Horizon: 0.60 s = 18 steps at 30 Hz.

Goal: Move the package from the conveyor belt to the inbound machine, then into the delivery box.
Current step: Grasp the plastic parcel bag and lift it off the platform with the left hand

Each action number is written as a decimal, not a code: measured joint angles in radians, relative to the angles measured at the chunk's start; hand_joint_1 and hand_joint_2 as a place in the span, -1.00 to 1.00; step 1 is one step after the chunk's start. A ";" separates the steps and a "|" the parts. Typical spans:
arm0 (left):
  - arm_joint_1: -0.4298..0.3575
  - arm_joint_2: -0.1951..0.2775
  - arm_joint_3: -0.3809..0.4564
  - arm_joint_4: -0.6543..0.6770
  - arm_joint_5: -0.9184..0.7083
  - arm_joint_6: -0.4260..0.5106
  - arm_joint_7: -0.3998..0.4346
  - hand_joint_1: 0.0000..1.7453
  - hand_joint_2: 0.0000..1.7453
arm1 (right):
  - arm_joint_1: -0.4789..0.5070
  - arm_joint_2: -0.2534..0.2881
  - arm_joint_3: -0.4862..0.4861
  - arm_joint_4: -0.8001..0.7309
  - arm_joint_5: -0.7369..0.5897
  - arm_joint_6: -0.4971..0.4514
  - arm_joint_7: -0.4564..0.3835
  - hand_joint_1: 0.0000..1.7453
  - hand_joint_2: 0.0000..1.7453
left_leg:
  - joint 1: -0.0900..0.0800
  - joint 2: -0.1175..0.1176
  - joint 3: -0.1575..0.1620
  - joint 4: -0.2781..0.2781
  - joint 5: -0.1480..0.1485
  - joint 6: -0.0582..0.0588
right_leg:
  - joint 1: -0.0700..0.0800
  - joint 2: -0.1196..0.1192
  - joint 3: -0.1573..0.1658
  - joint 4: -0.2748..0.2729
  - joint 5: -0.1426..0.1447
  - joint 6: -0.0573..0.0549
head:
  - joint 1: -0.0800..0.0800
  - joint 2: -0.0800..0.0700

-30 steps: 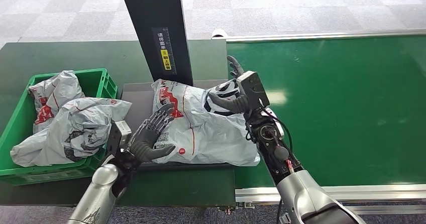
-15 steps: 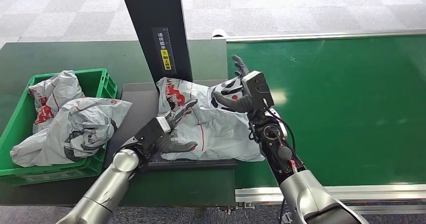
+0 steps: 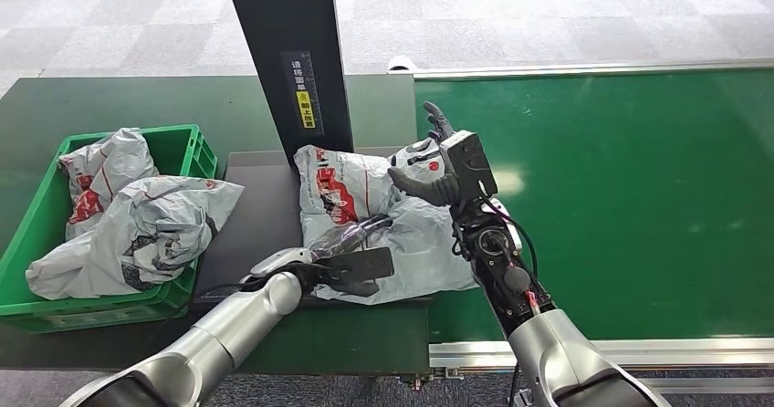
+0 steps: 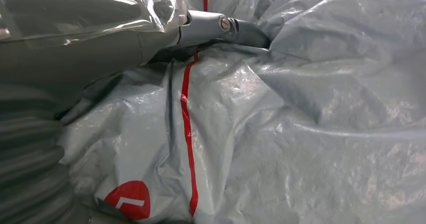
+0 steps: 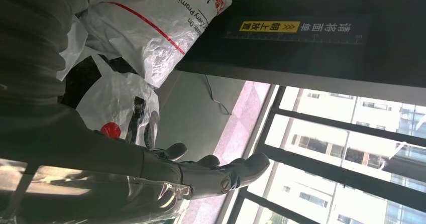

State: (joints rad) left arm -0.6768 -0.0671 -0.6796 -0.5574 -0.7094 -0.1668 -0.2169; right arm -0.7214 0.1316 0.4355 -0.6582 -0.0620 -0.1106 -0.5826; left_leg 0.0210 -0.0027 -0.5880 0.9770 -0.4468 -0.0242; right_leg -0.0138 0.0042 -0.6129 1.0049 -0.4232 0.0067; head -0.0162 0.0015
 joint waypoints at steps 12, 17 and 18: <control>-0.053 -0.019 -0.074 0.078 -0.104 0.006 -0.021 -0.04 1.00 | 0.000 -0.002 0.000 0.011 0.019 -0.012 -0.008 -1.00 1.00 | -0.001 -0.008 0.011 0.000 0.001 0.002 | -0.002 -0.006 0.013 -0.001 -0.001 0.002 | 0.000 0.000; -0.040 -0.022 -0.080 0.077 -0.124 0.121 -0.044 0.99 1.00 | 0.006 -0.006 -0.001 0.003 0.025 -0.013 0.001 -1.00 1.00 | -0.002 -0.008 0.011 0.000 0.001 0.002 | -0.002 -0.006 0.012 -0.001 -0.001 0.002 | 0.000 0.000; -0.031 -0.022 -0.078 0.074 -0.123 0.164 -0.051 1.00 1.00 | 0.011 -0.008 -0.002 -0.004 0.028 -0.013 0.006 -1.00 1.00 | -0.002 -0.008 0.011 0.000 0.001 0.002 | -0.002 -0.006 0.012 -0.001 -0.001 0.002 | 0.000 0.000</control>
State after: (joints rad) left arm -0.7074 -0.0894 -0.7574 -0.4839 -0.8326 -0.0026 -0.2683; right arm -0.7104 0.1238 0.4331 -0.6620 -0.0340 -0.1235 -0.5771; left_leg 0.0193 -0.0102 -0.5774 0.9772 -0.4459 -0.0227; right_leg -0.0158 -0.0014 -0.6011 1.0042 -0.4245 0.0087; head -0.0162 0.0015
